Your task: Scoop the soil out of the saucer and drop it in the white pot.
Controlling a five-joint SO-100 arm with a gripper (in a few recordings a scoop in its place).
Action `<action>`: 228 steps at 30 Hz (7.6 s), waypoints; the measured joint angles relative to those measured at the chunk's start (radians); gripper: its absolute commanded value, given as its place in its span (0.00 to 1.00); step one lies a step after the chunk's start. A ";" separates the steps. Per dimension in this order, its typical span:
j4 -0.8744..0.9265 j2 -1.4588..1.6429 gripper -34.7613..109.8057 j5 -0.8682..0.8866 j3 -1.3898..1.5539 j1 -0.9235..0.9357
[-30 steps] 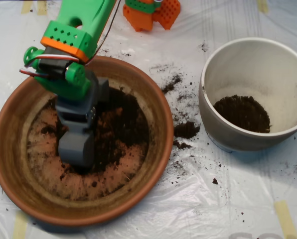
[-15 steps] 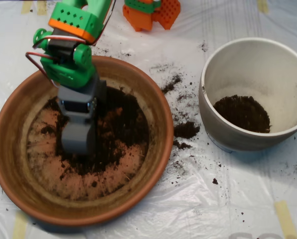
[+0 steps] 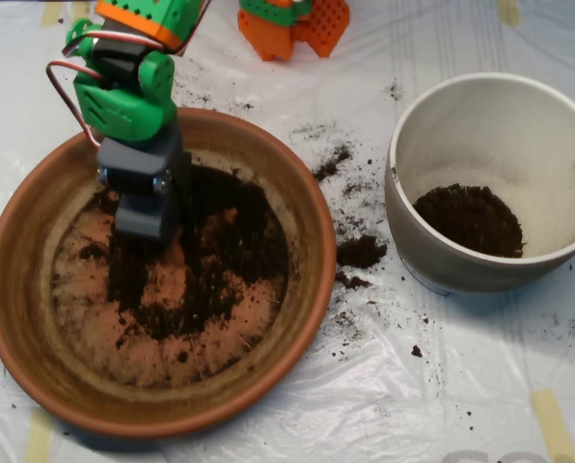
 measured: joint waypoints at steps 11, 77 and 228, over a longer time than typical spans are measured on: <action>0.018 0.261 0.24 0.046 0.081 -0.084; 0.594 0.130 0.47 0.196 -0.687 -1.065; 0.584 0.327 0.24 0.250 -0.394 -0.495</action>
